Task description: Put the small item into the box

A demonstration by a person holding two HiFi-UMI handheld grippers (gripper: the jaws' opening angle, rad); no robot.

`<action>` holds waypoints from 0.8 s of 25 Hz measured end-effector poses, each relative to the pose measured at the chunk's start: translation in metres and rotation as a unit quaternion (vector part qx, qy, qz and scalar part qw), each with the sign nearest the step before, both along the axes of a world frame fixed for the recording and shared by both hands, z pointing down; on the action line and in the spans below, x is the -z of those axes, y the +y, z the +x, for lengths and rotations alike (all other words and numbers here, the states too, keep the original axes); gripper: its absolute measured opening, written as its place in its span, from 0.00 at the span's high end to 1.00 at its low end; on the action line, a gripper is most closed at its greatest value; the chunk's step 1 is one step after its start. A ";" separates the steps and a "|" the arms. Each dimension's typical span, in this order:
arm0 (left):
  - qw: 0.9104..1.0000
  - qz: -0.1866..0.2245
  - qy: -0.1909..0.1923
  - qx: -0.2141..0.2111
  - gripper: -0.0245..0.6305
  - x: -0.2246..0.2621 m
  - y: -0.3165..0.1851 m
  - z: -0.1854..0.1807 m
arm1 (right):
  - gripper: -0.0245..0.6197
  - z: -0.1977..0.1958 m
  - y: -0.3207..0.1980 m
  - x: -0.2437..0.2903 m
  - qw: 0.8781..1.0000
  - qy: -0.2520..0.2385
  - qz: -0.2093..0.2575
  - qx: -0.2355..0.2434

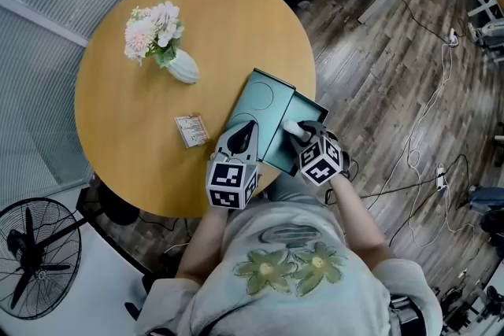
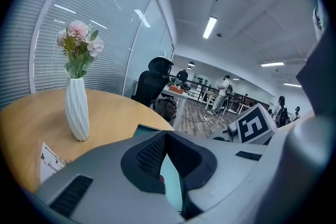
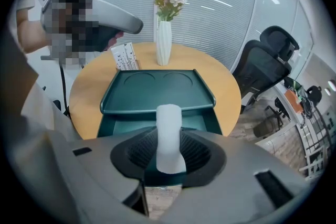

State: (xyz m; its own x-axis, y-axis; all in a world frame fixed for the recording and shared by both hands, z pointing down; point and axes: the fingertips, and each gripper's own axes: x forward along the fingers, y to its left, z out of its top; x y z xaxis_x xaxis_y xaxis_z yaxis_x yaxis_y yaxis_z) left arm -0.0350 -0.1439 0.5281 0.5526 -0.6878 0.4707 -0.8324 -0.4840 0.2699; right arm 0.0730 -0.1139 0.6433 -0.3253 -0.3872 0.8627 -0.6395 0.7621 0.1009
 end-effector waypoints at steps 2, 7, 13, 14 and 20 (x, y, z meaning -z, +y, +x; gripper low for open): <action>1.000 -0.001 0.000 0.000 0.96 -0.001 -0.001 0.000 | 0.75 0.001 0.000 -0.003 1.000 0.004 -0.003 0.002; 1.000 -0.003 0.000 0.000 0.96 -0.003 -0.001 -0.001 | 0.75 0.002 -0.001 -0.011 1.000 0.011 -0.009 0.005; 1.000 -0.007 -0.001 0.001 0.96 -0.005 -0.002 -0.001 | 0.75 0.002 -0.001 -0.018 1.000 0.017 -0.017 0.012; 1.000 -0.007 -0.001 0.001 0.96 -0.005 -0.002 -0.001 | 0.75 0.001 -0.001 -0.020 1.000 0.019 -0.019 0.013; 1.000 -0.009 -0.001 0.003 0.96 -0.006 -0.003 -0.003 | 0.75 -0.001 -0.003 -0.029 0.999 0.034 -0.036 0.020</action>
State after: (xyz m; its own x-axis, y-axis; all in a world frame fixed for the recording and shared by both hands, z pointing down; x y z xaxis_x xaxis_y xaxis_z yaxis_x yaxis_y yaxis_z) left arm -0.0377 -0.1471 0.5337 0.5484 -0.6822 0.4836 -0.8352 -0.4750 0.2771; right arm 0.0724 -0.1171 0.6728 -0.2795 -0.3113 0.9083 -0.6017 0.7940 0.0869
